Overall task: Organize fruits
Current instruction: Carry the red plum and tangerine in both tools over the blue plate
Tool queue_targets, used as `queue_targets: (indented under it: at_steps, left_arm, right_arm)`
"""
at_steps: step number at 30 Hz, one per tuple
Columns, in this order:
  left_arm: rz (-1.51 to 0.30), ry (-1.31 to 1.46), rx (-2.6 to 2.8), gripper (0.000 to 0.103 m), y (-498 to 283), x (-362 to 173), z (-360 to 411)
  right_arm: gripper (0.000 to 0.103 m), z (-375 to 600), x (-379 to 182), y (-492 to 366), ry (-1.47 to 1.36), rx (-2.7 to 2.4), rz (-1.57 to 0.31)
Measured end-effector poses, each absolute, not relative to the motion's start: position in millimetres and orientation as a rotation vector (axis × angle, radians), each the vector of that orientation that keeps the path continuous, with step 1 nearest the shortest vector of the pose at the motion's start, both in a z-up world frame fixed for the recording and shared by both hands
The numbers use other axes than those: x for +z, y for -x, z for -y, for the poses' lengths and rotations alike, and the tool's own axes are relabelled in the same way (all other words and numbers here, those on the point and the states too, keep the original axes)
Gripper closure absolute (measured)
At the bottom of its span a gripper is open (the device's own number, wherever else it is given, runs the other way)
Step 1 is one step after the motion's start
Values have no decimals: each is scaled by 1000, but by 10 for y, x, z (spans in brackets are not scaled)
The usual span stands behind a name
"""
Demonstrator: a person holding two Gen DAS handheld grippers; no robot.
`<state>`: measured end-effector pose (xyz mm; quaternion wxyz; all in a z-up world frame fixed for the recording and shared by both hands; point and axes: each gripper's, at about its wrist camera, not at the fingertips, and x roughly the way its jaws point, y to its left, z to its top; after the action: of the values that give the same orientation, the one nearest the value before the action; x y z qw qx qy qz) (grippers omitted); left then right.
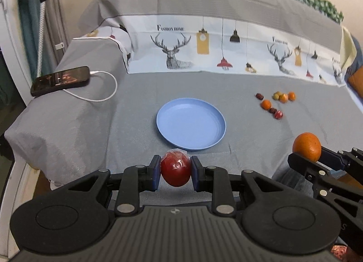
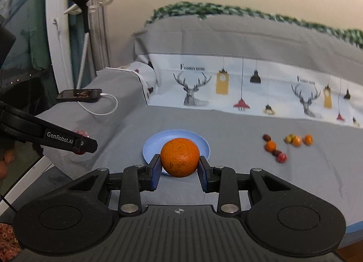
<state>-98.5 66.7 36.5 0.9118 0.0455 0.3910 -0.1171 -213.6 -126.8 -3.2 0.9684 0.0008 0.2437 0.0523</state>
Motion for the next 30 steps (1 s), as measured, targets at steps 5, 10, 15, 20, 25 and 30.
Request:
queue_targets:
  at_steps: [5,10,15,20,25,30]
  left_arm:
    - [-791,-60,-251,73,1054,421,-751]
    - [-783,-50,-257,73,1098,418,-785]
    - [-784,-41,-254,73,1080,394,-814]
    - [-786,-44,-244,73,1047,364,-822]
    - [-803,-44,-248,73,982,310,-831]
    - [-833,-43,-266,73,859,222,-849]
  right_arm:
    - [68,1159,82,2186,27,91,-477]
    - [68,1104,108,2089,56,90,-473]
    - [68,1099,76,2041,59,96,-490]
    - [68,1114,26,1992,65,113,-510]
    - [68,1108,-9,1927,65,122,-529]
    - [68,1086,-67,1815,59,115,-565]
